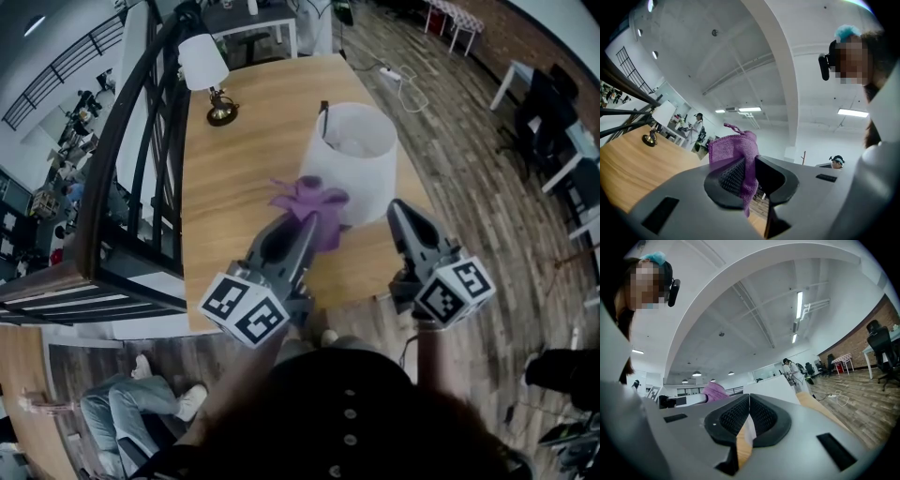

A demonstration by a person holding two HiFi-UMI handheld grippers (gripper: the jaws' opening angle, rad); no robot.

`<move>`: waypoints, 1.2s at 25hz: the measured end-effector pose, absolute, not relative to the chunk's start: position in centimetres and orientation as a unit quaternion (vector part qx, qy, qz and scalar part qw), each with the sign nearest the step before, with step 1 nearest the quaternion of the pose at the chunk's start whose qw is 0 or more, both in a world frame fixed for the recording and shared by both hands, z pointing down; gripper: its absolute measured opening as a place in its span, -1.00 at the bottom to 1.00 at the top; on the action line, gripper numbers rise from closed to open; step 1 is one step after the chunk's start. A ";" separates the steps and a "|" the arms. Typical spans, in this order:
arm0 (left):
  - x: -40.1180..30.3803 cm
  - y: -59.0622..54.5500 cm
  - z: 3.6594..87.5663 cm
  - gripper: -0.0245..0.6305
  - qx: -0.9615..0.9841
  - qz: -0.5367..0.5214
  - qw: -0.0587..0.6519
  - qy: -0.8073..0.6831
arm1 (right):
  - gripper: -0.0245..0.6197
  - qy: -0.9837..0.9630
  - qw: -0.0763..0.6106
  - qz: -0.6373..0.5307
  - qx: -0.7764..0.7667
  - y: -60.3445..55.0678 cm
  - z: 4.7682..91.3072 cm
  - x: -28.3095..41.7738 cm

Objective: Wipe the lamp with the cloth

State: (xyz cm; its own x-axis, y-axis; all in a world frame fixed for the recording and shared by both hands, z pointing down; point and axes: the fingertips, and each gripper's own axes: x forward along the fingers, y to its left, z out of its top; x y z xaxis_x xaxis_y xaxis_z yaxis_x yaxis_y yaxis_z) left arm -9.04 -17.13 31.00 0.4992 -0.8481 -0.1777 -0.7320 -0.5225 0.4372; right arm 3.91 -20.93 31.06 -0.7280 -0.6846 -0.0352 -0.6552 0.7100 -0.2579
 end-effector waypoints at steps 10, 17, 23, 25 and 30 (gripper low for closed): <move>-7.8 -17.4 32.4 -0.71 0.860 -0.176 0.171 -0.448 | -0.89 0.926 0.036 -0.108 -0.359 -20.0 32.7 3.4; -7.1 -17.2 32.8 -0.71 0.861 -0.177 0.184 -0.440 | -0.89 0.930 0.018 -0.095 -0.355 -19.6 32.8 2.6; -6.6 -16.9 33.0 -0.71 0.864 -0.176 0.190 -0.432 | -0.89 0.931 0.013 -0.089 -0.353 -19.5 32.5 2.2; -6.5 -16.8 33.0 -0.71 0.864 -0.179 0.189 -0.431 | -0.89 0.931 0.013 -0.092 -0.352 -19.5 32.6 2.2; -6.5 -16.5 33.3 -0.71 0.865 -0.179 0.192 -0.429 | -0.89 0.931 0.015 -0.095 -0.352 -19.3 32.7 2.2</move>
State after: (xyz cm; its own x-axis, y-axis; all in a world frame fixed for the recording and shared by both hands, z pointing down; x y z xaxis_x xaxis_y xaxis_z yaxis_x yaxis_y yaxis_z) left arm -6.47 -16.47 33.33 0.5683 -0.8100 -0.1450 -0.6729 -0.5589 0.4845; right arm 2.23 -19.28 32.67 -0.7515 -0.6586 0.0381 -0.6529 0.7341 -0.1868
